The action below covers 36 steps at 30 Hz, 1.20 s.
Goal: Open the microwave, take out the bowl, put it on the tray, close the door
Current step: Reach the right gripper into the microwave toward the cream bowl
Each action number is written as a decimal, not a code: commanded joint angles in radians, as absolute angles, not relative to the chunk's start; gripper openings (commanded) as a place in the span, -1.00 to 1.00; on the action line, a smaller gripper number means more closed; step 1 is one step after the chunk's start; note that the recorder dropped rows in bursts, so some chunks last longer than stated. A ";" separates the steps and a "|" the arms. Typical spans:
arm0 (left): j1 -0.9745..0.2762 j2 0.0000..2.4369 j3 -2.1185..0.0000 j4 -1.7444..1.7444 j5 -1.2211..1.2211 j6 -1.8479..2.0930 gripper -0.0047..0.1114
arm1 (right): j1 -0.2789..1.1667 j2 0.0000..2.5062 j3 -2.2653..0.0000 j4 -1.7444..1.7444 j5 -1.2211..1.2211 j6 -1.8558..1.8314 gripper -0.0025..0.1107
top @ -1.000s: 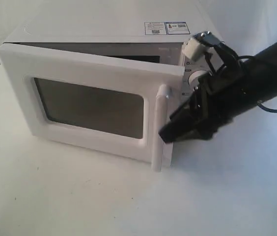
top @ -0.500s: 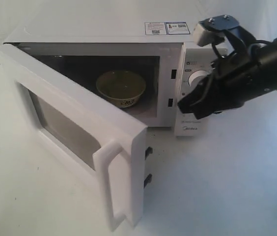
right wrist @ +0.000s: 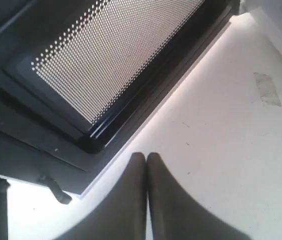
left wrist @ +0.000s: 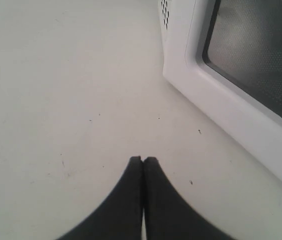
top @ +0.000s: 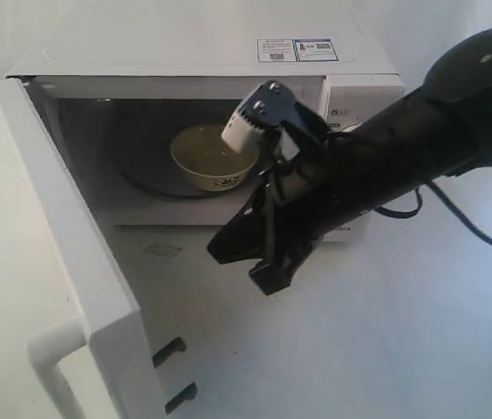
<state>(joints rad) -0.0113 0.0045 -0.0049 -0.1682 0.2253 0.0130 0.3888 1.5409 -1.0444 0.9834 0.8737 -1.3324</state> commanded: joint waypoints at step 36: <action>-0.010 0.000 0.000 -0.170 0.224 0.007 -0.92 | 0.837 1.597 -1.103 0.866 0.412 -1.405 -0.96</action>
<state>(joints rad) -0.0113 0.0045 -0.0049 -0.1682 0.2253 0.0130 0.8383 1.5961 -1.1022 0.9947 0.5593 -1.4501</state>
